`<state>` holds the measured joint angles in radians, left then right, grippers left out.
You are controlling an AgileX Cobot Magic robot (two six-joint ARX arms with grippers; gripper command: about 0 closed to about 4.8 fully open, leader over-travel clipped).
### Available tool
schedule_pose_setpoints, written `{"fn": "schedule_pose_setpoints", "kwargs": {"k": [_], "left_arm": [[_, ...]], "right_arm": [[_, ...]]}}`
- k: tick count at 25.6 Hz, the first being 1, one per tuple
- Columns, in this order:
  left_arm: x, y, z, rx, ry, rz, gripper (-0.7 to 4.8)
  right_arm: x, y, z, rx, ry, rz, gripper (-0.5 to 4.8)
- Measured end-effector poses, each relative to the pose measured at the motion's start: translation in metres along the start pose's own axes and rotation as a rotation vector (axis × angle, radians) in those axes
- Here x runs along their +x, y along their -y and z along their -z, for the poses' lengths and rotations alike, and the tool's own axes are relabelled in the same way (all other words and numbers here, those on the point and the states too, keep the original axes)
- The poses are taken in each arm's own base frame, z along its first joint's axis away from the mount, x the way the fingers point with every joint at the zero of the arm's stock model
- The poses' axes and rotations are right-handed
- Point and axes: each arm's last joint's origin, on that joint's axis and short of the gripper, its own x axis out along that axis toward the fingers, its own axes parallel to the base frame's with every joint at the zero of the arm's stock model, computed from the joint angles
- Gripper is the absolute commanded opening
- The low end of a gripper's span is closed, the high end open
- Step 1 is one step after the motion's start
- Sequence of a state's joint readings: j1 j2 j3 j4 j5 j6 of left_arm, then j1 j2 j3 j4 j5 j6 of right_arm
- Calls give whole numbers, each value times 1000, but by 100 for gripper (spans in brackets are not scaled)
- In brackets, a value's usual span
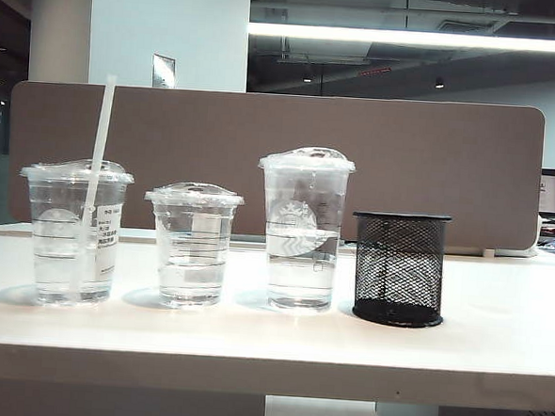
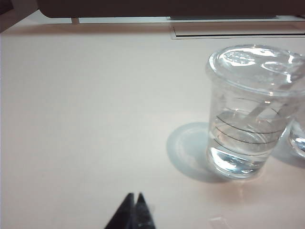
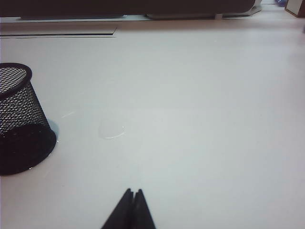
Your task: Pick up the straw and insert it into the medium coffee cup.
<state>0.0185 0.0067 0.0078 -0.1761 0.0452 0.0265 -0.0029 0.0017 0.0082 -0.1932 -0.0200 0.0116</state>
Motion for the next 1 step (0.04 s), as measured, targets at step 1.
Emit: {"fn": "schedule_pose_setpoints", "kwargs": {"k": [1], "left_arm": [[0,0,0,0,0,0,-4]], "right_arm": [[0,0,0,0,0,0,-8]]}}
